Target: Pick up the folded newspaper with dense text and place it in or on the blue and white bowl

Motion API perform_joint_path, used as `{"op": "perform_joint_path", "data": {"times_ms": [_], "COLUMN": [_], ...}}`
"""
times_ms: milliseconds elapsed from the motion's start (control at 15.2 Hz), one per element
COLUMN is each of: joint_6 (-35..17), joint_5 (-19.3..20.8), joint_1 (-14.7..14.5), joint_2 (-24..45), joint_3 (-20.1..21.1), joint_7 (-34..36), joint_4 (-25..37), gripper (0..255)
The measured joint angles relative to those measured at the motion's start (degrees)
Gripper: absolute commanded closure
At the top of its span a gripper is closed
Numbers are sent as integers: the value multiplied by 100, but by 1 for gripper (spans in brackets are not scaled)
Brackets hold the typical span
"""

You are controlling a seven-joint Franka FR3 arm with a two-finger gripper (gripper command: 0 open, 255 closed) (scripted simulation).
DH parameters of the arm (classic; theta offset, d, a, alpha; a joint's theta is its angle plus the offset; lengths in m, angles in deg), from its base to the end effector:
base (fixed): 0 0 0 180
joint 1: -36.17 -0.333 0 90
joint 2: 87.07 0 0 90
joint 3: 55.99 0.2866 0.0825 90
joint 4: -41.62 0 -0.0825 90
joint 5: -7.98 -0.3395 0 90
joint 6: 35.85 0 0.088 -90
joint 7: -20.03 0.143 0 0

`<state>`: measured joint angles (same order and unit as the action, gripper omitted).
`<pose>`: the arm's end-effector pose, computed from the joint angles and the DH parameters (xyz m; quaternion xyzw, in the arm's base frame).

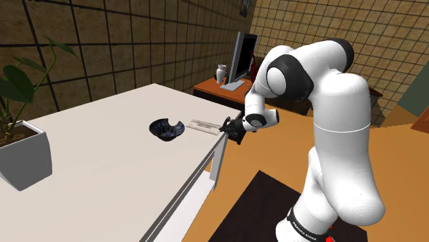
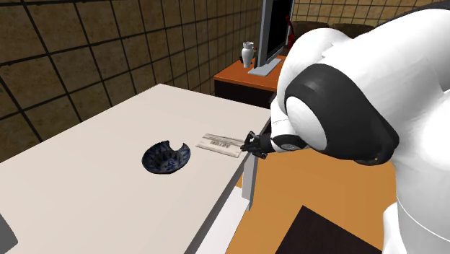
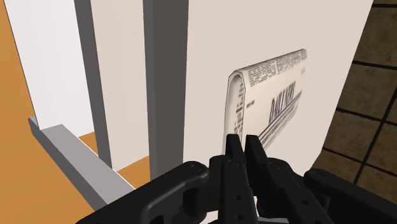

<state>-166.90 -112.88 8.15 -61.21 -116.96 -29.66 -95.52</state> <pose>0.4172 -0.2513 0.2049 -0.6898 0.5685 -0.3245 0.3095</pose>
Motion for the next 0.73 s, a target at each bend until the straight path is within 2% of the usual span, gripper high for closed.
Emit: {"op": "perform_joint_path", "data": {"times_ms": [726], "joint_6": [-1005], "joint_5": [1006], "joint_1": [-745], "joint_2": [-1275], "joint_3": [-690], "joint_7": [431], "joint_4": [-66], "gripper": [255]}}
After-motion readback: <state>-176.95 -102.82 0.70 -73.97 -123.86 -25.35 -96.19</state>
